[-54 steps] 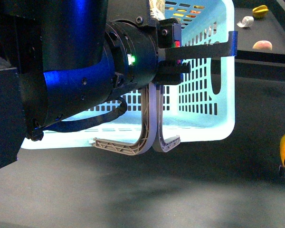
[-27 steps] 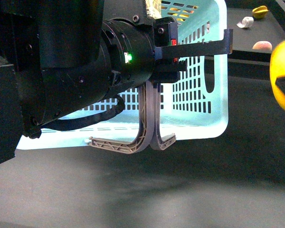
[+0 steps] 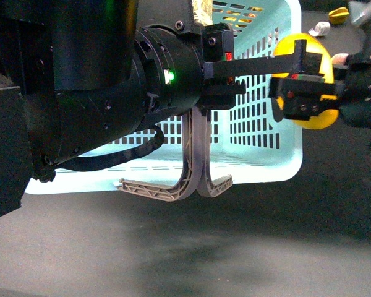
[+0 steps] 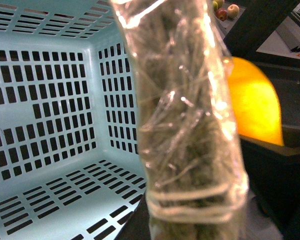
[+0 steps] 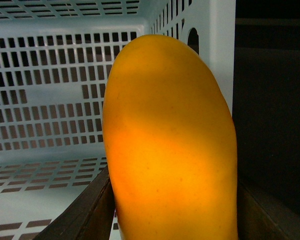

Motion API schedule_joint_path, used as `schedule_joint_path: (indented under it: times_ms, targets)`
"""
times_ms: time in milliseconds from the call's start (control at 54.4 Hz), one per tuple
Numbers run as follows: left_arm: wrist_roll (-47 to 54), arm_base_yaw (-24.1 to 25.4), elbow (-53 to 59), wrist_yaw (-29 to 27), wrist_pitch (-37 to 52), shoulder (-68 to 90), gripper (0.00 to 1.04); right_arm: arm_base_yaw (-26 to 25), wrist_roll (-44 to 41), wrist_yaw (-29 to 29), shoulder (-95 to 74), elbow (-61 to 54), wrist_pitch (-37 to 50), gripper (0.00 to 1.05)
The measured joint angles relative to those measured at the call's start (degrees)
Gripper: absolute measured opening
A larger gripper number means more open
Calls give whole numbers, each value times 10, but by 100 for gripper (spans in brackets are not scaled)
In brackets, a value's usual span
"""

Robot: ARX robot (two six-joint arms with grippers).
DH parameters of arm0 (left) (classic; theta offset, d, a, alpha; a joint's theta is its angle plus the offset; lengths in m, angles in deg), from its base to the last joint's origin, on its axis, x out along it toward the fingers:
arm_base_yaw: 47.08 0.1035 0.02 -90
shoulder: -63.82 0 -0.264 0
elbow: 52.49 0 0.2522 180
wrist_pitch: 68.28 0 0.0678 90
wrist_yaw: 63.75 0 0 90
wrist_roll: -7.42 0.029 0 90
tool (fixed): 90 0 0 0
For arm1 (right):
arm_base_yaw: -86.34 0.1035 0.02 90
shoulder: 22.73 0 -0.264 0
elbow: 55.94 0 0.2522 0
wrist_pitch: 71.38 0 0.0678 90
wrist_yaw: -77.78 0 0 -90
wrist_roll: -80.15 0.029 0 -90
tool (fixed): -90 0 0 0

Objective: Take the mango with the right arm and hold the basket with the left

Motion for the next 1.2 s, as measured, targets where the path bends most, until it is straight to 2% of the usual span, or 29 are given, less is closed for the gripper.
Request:
schedule_joint_path:
  times_ms: [110, 442, 644, 883, 994, 1104, 1196]
  targets:
    - [0, 0, 0, 0, 0, 0, 5, 2, 1, 1, -35, 22, 9, 58]
    - [1, 0, 0, 3, 0, 0, 5, 4, 2, -2, -53, 50, 23, 98]
    - [-2, 0, 3, 2, -2, 0, 5, 4, 2, -5, 1, 22, 24, 96]
    - [-2, 2, 3, -4, -2, 0, 5, -6, -1, -1, 170, -64, -2, 96]
    - [-2, 2, 3, -4, -2, 0, 5, -13, -1, 7, 264, -118, -43, 96]
    - [-2, 2, 3, -2, -2, 0, 5, -20, 0, 36, 397, -183, -133, 96]
    - [-3, 2, 3, 1, -2, 0, 5, -21, 0, 38, 429, -189, -138, 96]
